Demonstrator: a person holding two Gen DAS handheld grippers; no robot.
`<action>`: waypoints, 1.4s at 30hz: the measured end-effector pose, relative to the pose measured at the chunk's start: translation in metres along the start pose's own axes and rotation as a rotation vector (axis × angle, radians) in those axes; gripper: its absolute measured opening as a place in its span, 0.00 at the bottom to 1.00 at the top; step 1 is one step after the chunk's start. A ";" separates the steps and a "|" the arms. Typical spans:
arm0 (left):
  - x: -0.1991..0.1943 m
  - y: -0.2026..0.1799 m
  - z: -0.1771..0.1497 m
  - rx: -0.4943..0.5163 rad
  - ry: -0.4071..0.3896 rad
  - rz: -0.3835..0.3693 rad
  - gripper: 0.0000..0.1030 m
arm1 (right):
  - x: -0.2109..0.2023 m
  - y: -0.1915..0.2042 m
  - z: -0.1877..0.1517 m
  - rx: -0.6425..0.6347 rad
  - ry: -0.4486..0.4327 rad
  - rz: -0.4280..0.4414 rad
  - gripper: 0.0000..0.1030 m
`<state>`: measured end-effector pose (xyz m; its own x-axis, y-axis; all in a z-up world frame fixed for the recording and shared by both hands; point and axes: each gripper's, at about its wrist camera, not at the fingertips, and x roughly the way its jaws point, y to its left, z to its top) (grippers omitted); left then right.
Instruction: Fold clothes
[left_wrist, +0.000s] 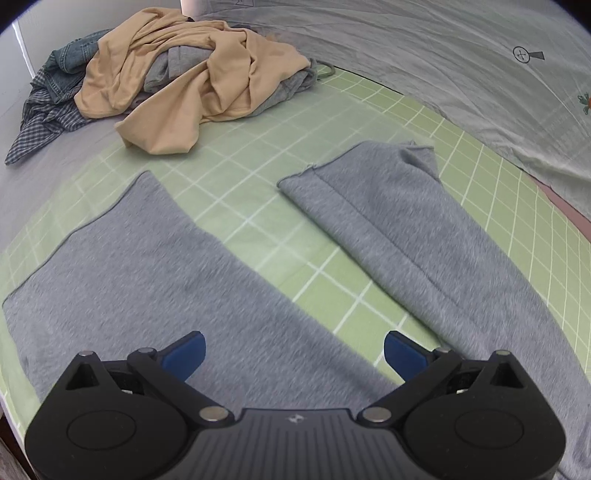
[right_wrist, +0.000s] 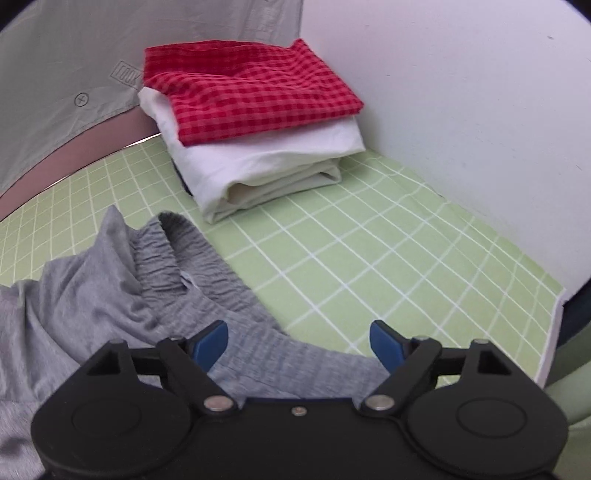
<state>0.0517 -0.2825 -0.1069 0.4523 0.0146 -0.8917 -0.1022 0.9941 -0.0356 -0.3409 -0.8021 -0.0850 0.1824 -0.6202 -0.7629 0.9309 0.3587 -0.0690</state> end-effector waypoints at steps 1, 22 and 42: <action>0.005 -0.003 0.008 -0.007 -0.001 -0.002 0.95 | 0.003 0.009 0.005 -0.013 -0.004 0.007 0.82; 0.040 -0.019 0.086 -0.033 -0.093 -0.069 0.01 | 0.031 0.092 0.041 -0.025 0.035 0.068 0.82; 0.007 0.067 0.034 -0.219 -0.082 0.000 0.01 | 0.062 0.125 0.038 -0.143 0.080 0.164 0.79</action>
<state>0.0778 -0.2121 -0.1007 0.5215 0.0320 -0.8526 -0.2881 0.9472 -0.1407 -0.2012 -0.8219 -0.1167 0.2971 -0.4901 -0.8195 0.8352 0.5493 -0.0257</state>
